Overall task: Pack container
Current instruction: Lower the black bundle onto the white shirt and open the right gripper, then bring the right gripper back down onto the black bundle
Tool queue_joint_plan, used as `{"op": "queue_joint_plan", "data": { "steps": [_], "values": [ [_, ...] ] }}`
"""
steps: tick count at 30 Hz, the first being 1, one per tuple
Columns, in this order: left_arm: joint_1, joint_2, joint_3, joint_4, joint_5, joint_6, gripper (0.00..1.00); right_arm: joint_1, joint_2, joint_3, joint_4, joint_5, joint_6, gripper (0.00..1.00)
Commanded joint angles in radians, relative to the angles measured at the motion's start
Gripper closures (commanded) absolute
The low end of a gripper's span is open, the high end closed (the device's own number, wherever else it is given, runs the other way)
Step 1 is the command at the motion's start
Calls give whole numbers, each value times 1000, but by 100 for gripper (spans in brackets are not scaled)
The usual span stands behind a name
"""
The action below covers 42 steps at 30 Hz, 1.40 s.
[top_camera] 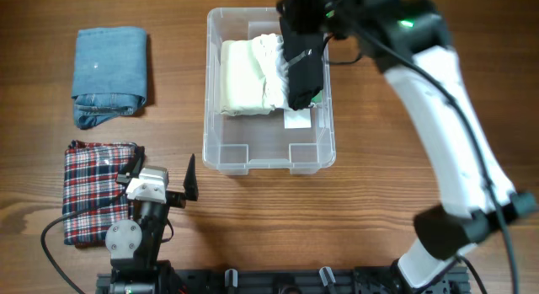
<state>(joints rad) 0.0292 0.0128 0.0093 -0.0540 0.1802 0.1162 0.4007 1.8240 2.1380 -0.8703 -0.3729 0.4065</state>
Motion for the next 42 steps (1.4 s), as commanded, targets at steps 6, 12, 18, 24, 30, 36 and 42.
{"op": "queue_joint_plan", "data": {
  "steps": [6,12,18,24,30,36,42],
  "values": [
    [8,-10,-3,-6,-6,11,0,-242,-56,16,465,-674,546,90],
    [8,-10,-4,-6,-6,11,0,-242,-69,16,651,-600,673,64],
    [8,-10,-4,-6,-6,11,0,-242,-84,116,432,-346,571,64],
    [8,-10,-4,-6,-6,11,0,-222,-84,303,-43,242,350,68],
    [8,-10,-4,-6,-6,11,0,-217,-53,304,-304,702,165,69],
    [8,-10,-4,-6,-6,11,0,-217,93,304,-469,780,43,95],
    [8,-10,-4,-6,-6,11,0,-186,270,304,-496,662,-14,96]
  ]
}}
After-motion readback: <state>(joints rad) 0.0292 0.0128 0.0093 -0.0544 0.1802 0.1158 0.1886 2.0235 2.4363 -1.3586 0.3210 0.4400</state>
